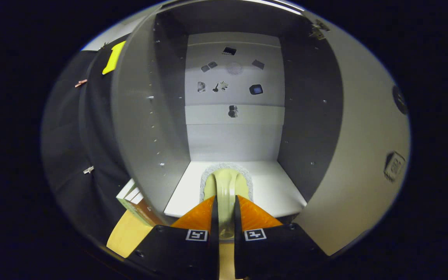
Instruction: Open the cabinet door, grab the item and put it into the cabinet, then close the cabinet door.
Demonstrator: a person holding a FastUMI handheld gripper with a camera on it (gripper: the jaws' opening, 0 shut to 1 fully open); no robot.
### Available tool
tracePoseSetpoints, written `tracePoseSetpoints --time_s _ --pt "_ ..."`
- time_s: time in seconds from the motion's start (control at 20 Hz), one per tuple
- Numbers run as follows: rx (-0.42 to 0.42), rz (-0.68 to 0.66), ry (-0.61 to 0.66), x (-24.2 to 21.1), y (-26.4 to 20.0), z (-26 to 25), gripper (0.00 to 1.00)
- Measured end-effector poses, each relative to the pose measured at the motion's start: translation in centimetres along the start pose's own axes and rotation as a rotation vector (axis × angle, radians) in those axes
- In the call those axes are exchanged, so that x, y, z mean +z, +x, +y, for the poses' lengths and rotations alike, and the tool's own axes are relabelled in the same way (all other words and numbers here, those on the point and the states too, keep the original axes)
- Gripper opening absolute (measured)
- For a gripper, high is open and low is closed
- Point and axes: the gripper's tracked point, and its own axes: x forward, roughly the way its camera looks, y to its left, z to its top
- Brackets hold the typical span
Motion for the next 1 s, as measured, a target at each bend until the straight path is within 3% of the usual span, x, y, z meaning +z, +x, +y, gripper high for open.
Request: tracePoseSetpoints --time_s 0.35,0.55,0.65,1.0 --pt "-0.042 0.166 0.094 -0.7 9.9 -2.0 0.19" --pt "-0.064 0.27 0.113 -2.7 12.9 -2.9 0.19" --pt "-0.035 0.257 0.125 -2.3 13.6 -2.3 0.19" --pt "0.005 0.183 0.143 -0.8 14.2 -1.1 0.47"
